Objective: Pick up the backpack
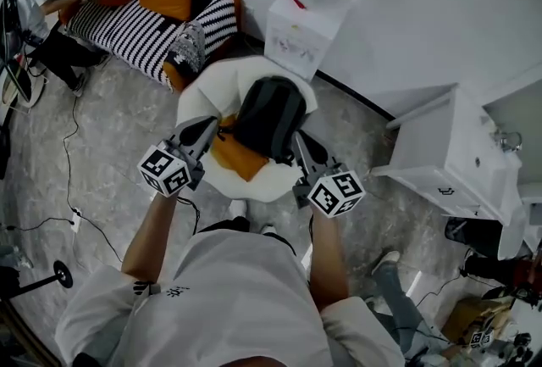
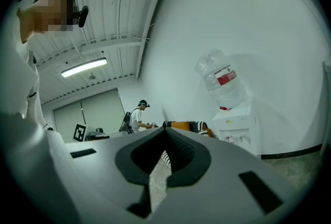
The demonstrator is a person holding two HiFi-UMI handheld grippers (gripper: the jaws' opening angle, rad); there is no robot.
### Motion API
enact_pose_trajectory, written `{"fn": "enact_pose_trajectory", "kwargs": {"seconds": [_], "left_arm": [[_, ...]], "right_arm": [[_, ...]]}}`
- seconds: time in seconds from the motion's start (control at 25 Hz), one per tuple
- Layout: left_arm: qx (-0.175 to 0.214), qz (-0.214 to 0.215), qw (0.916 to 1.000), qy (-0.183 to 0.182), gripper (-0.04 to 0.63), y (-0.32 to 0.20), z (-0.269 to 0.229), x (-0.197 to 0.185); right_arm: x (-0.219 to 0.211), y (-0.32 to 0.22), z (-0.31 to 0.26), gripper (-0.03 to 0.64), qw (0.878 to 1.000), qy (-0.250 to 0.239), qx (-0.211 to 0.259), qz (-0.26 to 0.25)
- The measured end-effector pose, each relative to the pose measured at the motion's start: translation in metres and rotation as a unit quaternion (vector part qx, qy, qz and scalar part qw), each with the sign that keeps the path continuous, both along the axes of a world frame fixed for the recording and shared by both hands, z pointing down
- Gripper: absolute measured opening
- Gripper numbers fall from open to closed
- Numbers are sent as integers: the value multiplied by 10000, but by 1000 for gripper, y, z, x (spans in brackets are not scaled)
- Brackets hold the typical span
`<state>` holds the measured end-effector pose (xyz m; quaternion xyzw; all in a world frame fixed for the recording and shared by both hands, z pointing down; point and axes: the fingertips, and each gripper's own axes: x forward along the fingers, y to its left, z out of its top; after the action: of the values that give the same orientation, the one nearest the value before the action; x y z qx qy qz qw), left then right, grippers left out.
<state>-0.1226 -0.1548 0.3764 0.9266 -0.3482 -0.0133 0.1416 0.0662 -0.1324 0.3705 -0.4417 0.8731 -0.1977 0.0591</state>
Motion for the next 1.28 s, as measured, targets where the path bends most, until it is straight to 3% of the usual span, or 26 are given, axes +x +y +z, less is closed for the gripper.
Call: {"fn": "enact_pose_trajectory", "kwargs": {"seconds": [0.48,0.76,1.28], "left_arm": [[-194,436,9989,-17,2,-41,34,-3],[-547,568,9967,-180,2,-88,90,21],[-670,451,9959,-409,2,-66,131,46]], "right_arm": [[-7,-36,29,6,9990,62,-220,383],[16,-84,79,6,9979,96,-461,446],[18,-68,126,6,9973,319,-620,215]]}}
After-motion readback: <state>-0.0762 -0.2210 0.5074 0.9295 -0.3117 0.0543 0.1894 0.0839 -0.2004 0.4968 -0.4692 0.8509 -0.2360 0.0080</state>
